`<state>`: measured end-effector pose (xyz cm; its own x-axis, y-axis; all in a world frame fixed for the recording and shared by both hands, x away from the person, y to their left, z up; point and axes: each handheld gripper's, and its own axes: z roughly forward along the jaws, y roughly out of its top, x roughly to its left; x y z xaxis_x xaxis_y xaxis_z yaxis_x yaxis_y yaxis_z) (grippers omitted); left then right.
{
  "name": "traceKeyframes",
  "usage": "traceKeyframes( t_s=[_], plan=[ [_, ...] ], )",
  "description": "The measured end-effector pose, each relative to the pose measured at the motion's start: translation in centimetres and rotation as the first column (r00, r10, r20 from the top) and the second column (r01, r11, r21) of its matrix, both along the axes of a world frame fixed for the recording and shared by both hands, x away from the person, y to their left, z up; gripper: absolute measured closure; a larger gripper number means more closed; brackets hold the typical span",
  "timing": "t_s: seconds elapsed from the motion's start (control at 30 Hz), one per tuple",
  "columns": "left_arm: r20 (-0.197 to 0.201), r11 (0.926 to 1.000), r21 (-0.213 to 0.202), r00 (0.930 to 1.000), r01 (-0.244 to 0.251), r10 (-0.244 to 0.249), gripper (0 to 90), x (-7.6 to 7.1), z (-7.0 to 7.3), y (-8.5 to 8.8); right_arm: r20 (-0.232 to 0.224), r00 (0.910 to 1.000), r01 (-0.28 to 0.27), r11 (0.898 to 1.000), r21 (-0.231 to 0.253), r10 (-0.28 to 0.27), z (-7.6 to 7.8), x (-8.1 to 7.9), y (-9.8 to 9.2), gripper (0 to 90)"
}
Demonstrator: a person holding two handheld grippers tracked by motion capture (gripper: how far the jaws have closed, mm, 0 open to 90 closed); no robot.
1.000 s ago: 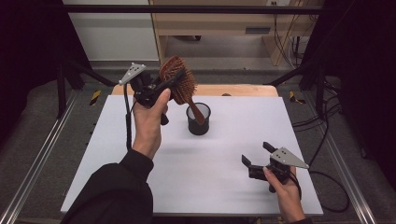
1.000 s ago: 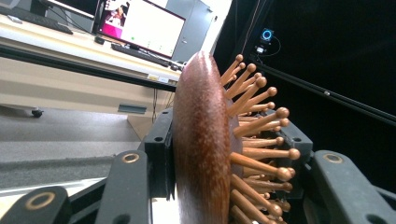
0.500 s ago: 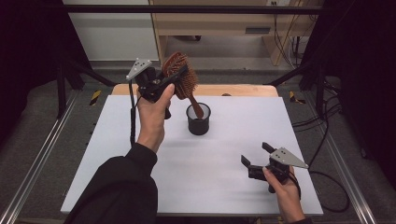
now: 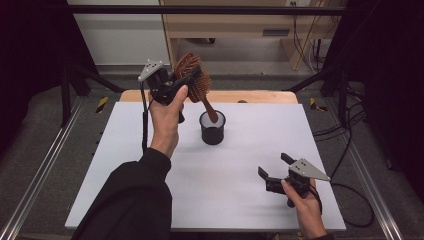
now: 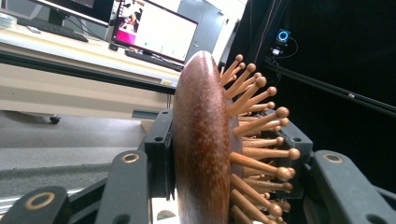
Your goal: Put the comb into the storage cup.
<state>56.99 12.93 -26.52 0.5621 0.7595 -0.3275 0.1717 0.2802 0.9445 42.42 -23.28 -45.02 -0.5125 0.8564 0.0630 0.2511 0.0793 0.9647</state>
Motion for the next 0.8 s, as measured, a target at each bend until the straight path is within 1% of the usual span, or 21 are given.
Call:
traceKeyframes(
  t_s=[0.27,0.37,0.6,0.7,0.8],
  plan=[
    [0.003,0.9996,0.026,0.9999,-0.01,0.01,51.0,0.4,-0.4,-0.5,-0.004,1.0,-0.003,1.0,0.005,0.003,-0.1,0.0,0.0,4.0],
    [0.0,0.9997,0.021,0.9999,-0.013,0.013,51.0,0.6,-0.5,-0.6,-0.003,1.0,-0.002,1.0,0.004,0.002,0.0,0.0,0.0,4.0],
    [0.005,0.999,0.04,0.9997,-0.022,0.022,50.9,0.7,-0.6,-0.6,-0.007,1.0,0.005,1.0,0.021,-0.005,0.0,0.0,-0.3,4.0],
    [0.003,0.9987,0.044,0.9997,-0.024,0.024,50.9,0.8,-0.8,-0.7,-0.008,1.0,0.001,1.0,0.019,-0.001,0.0,0.0,-0.2,4.0],
    [-0.009,0.9988,0.035,0.9994,-0.034,0.034,50.9,0.9,-1.1,-0.8,-0.007,1.0,0.001,1.0,0.017,0.0,-0.1,0.0,-0.2,3.9]
  ],
)
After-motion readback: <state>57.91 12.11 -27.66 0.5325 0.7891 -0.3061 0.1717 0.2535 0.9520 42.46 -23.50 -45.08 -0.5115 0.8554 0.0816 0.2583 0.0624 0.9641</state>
